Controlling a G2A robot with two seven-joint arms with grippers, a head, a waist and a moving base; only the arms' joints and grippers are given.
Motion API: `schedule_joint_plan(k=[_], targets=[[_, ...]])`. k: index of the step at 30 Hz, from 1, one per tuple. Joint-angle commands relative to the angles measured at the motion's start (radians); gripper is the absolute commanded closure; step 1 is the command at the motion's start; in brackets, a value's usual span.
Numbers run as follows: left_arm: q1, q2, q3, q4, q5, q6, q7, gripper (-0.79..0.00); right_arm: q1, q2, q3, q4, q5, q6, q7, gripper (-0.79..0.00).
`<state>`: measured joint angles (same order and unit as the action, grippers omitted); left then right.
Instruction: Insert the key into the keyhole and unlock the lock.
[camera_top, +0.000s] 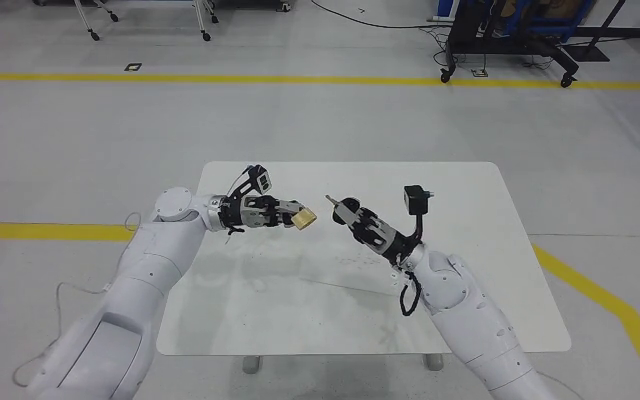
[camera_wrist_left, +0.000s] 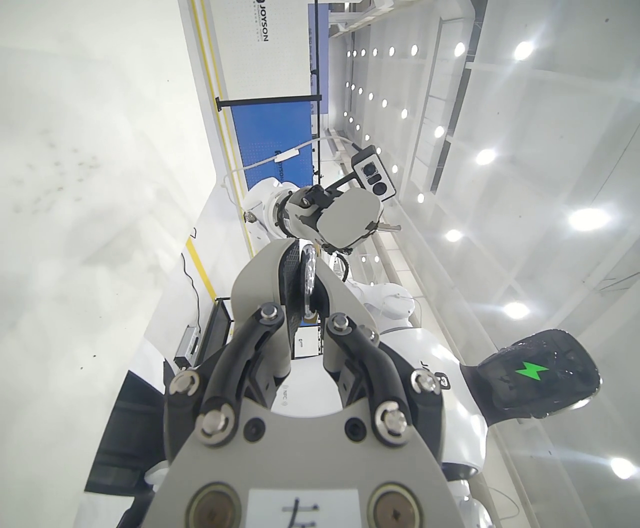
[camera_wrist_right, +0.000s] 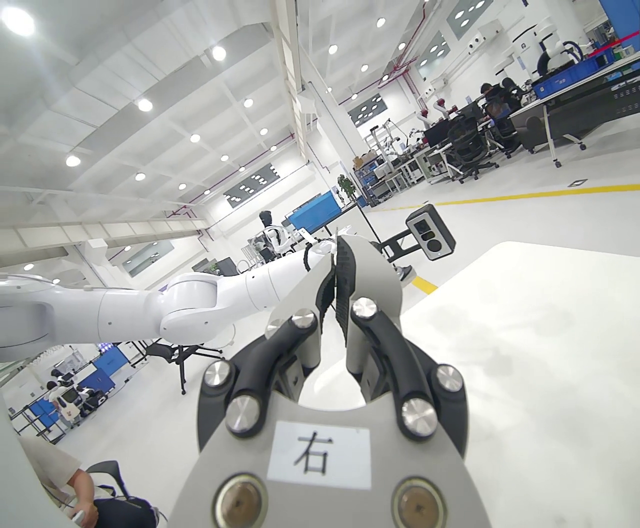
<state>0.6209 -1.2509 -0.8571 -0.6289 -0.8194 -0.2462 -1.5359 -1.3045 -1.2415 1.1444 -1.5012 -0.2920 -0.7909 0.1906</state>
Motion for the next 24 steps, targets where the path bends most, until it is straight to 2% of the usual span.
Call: schedule_joint_plan(k=[1,4,6,12,17,24], targets=[[0.0,0.0,0.0,0.0,-0.001,0.0,0.0,0.0,0.0,0.0,0.0,0.0,-0.001,0.0,-0.001,0.0],[0.0,0.0,0.0,0.0,-0.001,0.0,0.0,0.0,0.0,0.0,0.0,0.0,-0.001,0.0,-0.001,0.0],[0.026,0.001,-0.013,-0.033,-0.033,0.035,0.014,0.0,-0.001,0.0,0.0,0.0,-0.001,0.005,-0.002,0.0],[0.059,0.014,-0.048,-0.065,-0.057,0.117,0.002,0.0,0.005,-0.007,-0.029,-0.013,-0.074,0.094,-0.009,0.0],[0.067,0.015,-0.05,-0.077,-0.037,0.14,0.001,0.0,0.015,-0.015,-0.046,-0.001,-0.106,0.125,-0.061,0.0],[0.067,0.013,-0.055,-0.072,-0.026,0.156,0.0,0.0,0.034,-0.023,-0.074,0.012,-0.129,0.138,-0.06,0.0]])
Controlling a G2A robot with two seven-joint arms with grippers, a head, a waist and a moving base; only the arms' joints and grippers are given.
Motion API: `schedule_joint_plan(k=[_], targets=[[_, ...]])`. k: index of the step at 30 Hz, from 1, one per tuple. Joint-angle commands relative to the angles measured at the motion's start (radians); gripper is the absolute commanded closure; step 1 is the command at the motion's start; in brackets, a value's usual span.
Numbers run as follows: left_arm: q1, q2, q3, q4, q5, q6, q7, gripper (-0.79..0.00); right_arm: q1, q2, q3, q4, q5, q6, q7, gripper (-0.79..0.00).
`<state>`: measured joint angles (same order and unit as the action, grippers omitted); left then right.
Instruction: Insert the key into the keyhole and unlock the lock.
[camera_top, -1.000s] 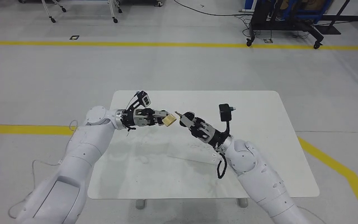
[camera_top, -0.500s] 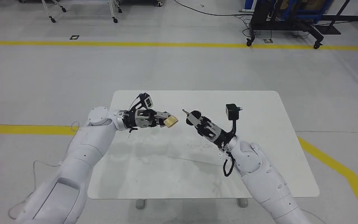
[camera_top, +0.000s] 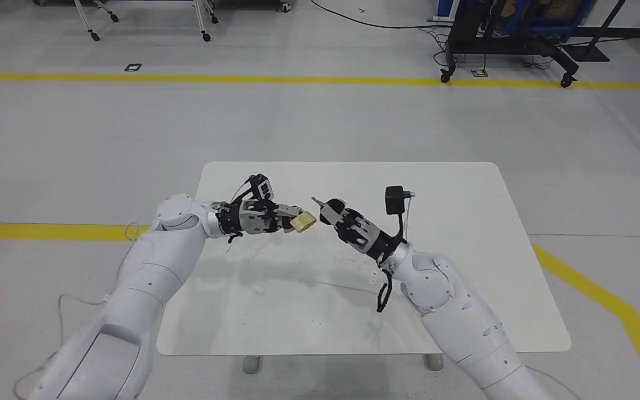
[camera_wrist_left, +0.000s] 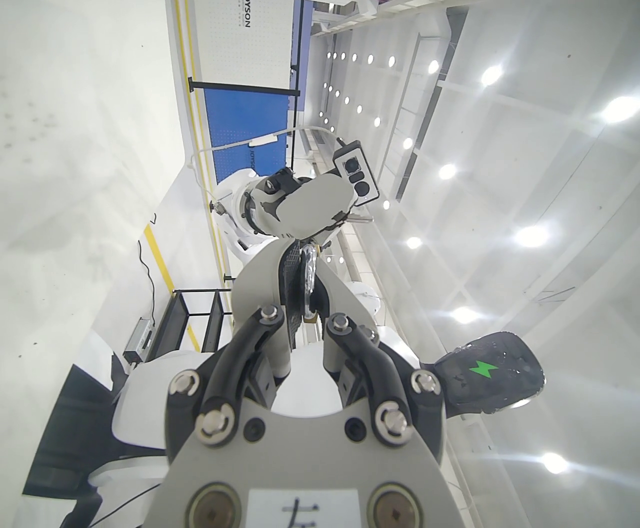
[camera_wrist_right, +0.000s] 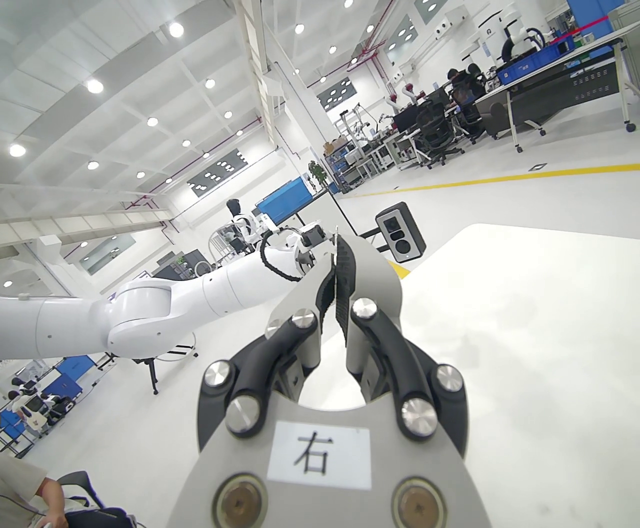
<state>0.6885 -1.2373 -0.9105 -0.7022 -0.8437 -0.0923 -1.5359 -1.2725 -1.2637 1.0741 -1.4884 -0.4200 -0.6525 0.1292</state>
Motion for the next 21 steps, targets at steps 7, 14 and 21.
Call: schedule_joint_plan(k=[7,14,21], targets=[[-0.009,-0.007,-0.002,0.015,0.007,0.012,0.006,0.0,-0.01,-0.001,-0.02,-0.034,-0.02,-0.015,0.027,0.0],[-0.021,-0.014,-0.005,0.03,0.025,0.005,0.05,0.0,-0.042,0.006,0.006,-0.08,-0.019,-0.031,0.034,0.0],[-0.028,-0.01,-0.017,0.03,0.05,-0.024,0.102,0.0,-0.066,0.012,0.031,-0.103,0.017,-0.059,0.027,0.0]])
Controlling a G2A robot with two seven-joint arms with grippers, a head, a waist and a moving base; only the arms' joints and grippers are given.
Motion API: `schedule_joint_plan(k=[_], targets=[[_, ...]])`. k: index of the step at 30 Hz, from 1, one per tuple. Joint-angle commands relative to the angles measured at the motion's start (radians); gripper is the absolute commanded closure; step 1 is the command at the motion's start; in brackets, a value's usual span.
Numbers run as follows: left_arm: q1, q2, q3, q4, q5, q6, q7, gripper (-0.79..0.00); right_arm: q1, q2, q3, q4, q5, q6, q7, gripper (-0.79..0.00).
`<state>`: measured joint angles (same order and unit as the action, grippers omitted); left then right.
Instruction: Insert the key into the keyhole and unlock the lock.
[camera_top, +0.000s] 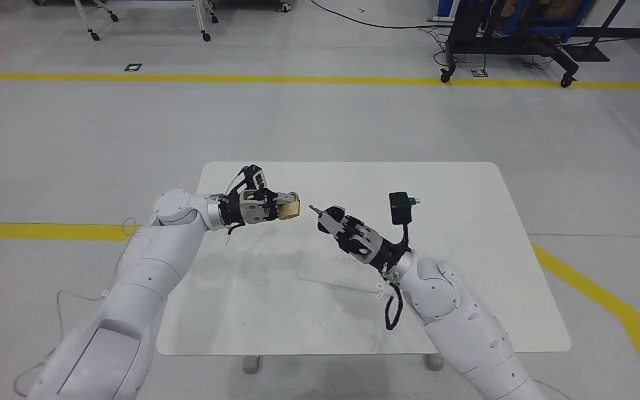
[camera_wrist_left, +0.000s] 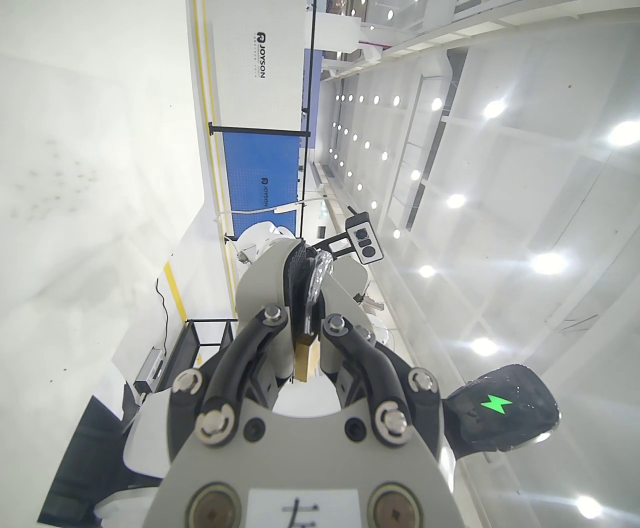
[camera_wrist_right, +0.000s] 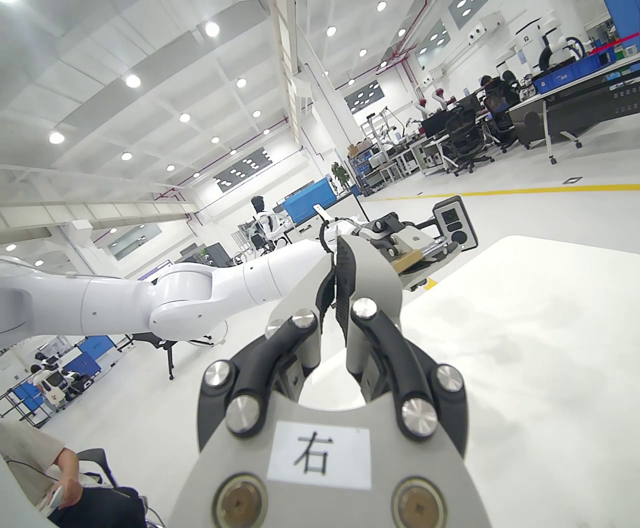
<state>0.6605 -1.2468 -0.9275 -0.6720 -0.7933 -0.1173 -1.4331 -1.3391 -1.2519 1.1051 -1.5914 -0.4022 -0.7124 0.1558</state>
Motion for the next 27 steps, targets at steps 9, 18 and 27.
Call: schedule_joint_plan(k=[9,18,27], targets=[[0.053,0.0,0.024,-0.036,0.032,0.136,0.047,0.0,-0.001,-0.001,-0.006,-0.004,0.002,0.033,0.012,0.0],[0.06,-0.016,0.017,-0.007,-0.025,0.229,0.104,0.0,-0.058,0.019,0.089,-0.145,-0.25,0.168,0.003,0.0],[0.06,-0.016,0.017,-0.007,-0.025,0.229,0.104,0.0,-0.058,0.019,0.089,-0.145,-0.25,0.168,0.003,0.0]])
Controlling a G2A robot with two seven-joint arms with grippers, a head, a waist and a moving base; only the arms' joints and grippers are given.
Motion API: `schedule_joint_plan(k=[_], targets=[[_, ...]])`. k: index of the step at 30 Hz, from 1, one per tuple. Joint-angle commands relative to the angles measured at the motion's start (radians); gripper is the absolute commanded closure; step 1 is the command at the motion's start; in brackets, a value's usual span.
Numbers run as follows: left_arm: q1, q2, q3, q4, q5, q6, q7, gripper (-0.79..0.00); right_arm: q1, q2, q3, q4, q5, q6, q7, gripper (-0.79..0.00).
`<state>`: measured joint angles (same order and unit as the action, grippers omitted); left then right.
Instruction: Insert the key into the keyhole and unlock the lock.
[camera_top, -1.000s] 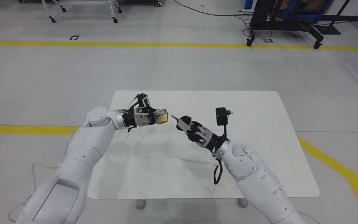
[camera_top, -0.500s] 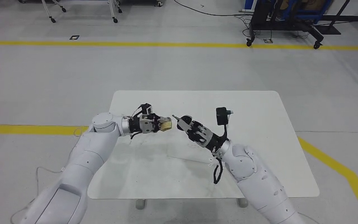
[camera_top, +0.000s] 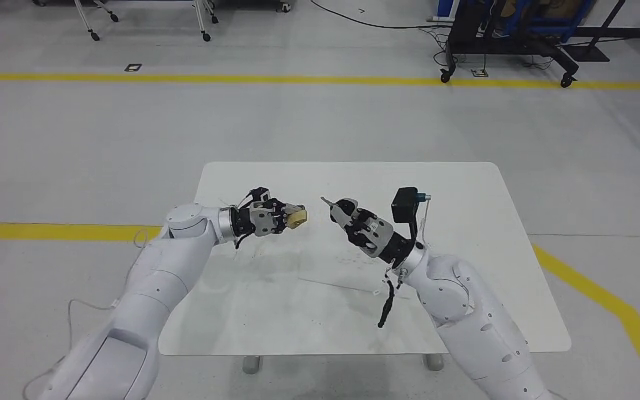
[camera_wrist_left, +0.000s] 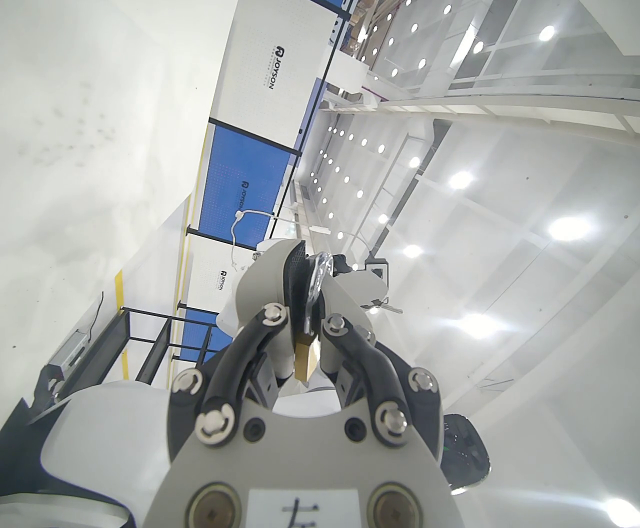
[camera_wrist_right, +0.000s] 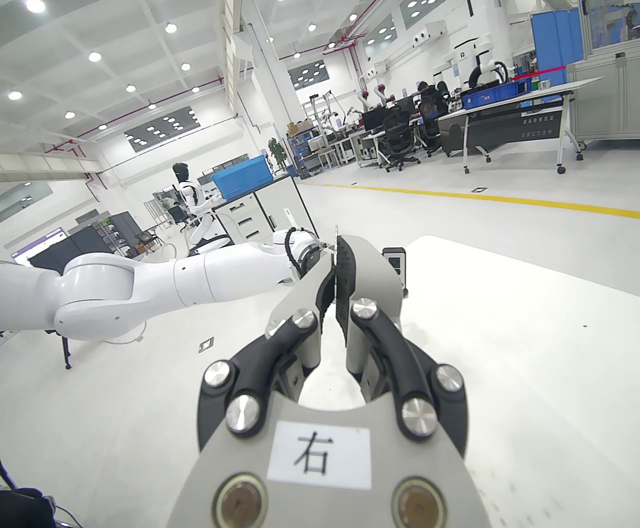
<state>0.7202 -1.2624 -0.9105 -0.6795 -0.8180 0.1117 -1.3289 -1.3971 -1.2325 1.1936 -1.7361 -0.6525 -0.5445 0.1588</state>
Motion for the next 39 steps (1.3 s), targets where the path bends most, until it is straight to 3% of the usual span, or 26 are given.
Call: schedule_joint_plan(k=[1,11,13,16,21,24,31,39], targets=[[0.0,0.0,0.0,0.0,0.0,0.0,0.0,0.0,0.0,0.0,0.0,0.0,0.0,0.0,0.0,0.0],[0.0,0.0,0.0,0.0,0.0,0.0,0.0,0.0,0.0,0.0,0.0,0.0,0.0,0.0,0.0,0.0],[0.016,0.001,0.007,-0.021,0.03,-0.004,0.053,0.0,0.0,0.0,0.007,0.008,-0.019,0.041,0.003,0.0],[0.032,0.003,0.02,-0.039,0.081,0.057,0.124,0.0,0.012,0.001,-0.006,-0.017,-0.19,0.184,0.05,0.0],[0.042,0.005,0.026,-0.057,0.119,0.141,0.19,0.0,0.035,0.01,-0.065,-0.079,-0.55,0.247,0.184,0.0],[0.046,0.005,0.02,-0.058,0.117,0.163,0.235,0.0,0.028,0.017,-0.091,-0.128,-0.714,0.23,0.234,0.0],[0.053,0.0,0.022,-0.072,0.138,0.178,0.299,0.0,0.031,0.033,-0.156,-0.163,-0.998,0.079,0.305,0.0],[0.054,-0.004,0.027,-0.074,0.17,0.185,0.338,0.0,0.08,0.015,-0.292,-0.108,-1.236,0.161,0.331,0.0]])
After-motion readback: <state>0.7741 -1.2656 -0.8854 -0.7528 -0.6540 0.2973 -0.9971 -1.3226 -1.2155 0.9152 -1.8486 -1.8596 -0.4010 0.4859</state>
